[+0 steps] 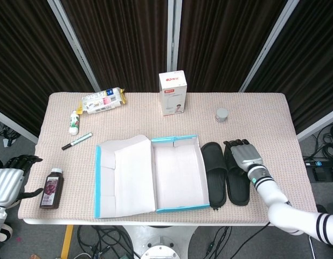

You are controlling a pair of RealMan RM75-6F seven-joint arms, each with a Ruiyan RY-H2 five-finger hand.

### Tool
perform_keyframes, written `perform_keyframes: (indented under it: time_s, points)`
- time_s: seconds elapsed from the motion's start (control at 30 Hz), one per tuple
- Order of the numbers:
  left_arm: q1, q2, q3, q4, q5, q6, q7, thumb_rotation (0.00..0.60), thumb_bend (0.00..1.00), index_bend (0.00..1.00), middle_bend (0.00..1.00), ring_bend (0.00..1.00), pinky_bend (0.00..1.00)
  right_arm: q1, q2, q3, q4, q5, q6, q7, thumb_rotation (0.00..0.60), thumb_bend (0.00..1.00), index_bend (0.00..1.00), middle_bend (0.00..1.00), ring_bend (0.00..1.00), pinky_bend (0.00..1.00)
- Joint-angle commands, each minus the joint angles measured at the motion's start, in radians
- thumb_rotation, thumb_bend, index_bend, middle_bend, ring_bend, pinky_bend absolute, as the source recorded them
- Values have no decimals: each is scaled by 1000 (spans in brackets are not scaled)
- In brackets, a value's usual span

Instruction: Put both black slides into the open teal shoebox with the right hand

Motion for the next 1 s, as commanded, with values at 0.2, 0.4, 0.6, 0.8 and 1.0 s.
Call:
perform_keyframes:
  time_s: [0.2,0.4,0.6,0.8,1.0]
  points:
    - [-1,12,4,6,12,4,-58,600,90,264,242,159,198,228,-110,-107,141,216,-97,-63,600,109,1,136,0,0]
    - [-4,11,8,14,9,-8,-73,600,89,263,242,159,198,294,-182,-138,213,245,-102,-46,600,72,0,71,0,0]
    - [-3,15,10,22,6,-9,-94,600,90,264,243,159,198,329,-217,-155,245,256,-113,-5,600,66,0,69,0,0]
    - [-4,14,14,31,5,-17,-109,600,89,264,242,159,197,342,-231,-173,244,239,-86,33,600,66,0,124,0,0]
    - [-6,8,16,37,7,-20,-115,600,89,264,242,159,198,339,-235,-181,252,230,-87,81,600,66,0,130,0,0]
